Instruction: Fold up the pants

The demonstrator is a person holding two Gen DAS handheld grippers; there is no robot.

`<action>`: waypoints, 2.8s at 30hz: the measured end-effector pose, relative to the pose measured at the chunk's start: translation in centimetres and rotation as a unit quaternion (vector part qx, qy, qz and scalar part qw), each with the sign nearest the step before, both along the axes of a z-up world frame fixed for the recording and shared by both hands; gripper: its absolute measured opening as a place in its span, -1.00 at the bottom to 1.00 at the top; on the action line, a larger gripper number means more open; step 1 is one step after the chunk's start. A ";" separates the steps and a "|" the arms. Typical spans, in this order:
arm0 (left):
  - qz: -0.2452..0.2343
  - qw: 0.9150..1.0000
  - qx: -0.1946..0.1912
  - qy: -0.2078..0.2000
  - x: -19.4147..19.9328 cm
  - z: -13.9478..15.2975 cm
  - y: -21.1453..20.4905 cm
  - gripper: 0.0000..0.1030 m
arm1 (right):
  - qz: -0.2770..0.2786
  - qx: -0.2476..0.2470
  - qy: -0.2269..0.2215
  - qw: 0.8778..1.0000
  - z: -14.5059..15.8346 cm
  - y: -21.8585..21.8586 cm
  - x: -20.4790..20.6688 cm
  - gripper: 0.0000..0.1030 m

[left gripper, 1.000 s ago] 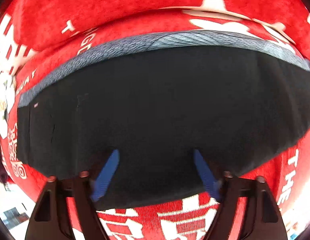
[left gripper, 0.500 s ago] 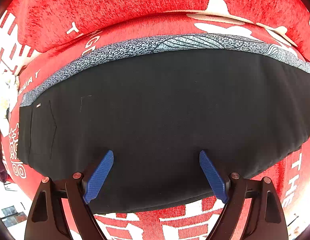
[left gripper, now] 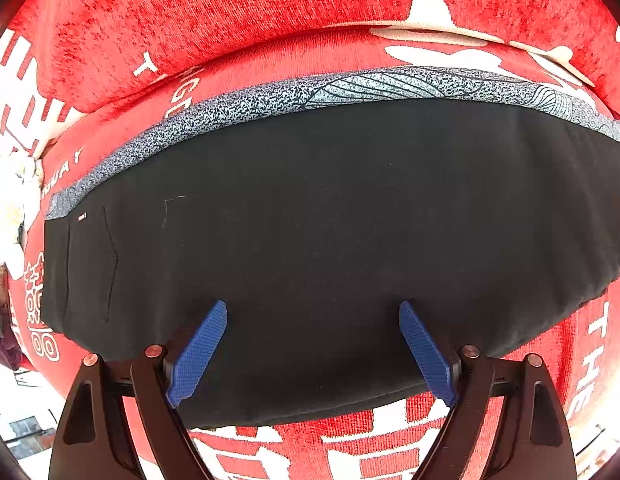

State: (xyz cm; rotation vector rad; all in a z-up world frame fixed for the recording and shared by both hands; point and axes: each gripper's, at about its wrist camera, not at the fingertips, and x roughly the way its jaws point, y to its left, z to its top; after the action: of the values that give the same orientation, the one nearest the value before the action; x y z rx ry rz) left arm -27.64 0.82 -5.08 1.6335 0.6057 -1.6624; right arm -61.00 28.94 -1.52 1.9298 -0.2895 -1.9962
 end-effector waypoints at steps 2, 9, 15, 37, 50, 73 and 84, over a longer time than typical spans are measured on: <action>0.000 1.000 -0.004 -0.004 -0.1 0.3 0.2 0.73 | 0.024 0.009 0.019 0.999 1.0 -0.8 0.3 -0.85; -0.010 1.000 -0.002 -0.006 -0.1 0.6 0.6 0.73 | 0.050 0.061 0.026 0.997 0.6 0.4 1.3 -0.81; -0.021 0.998 -0.050 0.021 -1.3 3.7 -1.7 0.73 | 0.090 0.103 0.104 0.985 5.2 -1.6 3.4 -0.57; -0.010 0.997 -0.077 0.022 -1.2 2.7 -5.2 1.00 | 0.323 0.068 0.105 0.938 1.3 -16.9 8.7 -0.67; 0.015 1.000 -0.004 0.023 7.1 1.0 1.2 1.00 | 0.403 0.081 0.109 0.905 0.8 -14.4 19.4 -0.31; 0.063 0.996 0.017 0.054 15.1 0.9 -3.8 1.00 | 0.196 -0.116 -0.170 0.959 -3.1 -16.6 28.2 -0.38; 0.031 0.998 0.011 0.048 15.6 1.3 -4.1 1.00 | 0.271 0.006 -0.068 0.960 -0.8 -17.4 30.4 -0.73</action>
State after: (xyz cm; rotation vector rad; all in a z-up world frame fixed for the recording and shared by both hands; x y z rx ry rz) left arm -12.01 -3.26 -3.76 1.5408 0.7171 -1.7027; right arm -30.59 11.56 -2.34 1.8948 0.2043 -1.5124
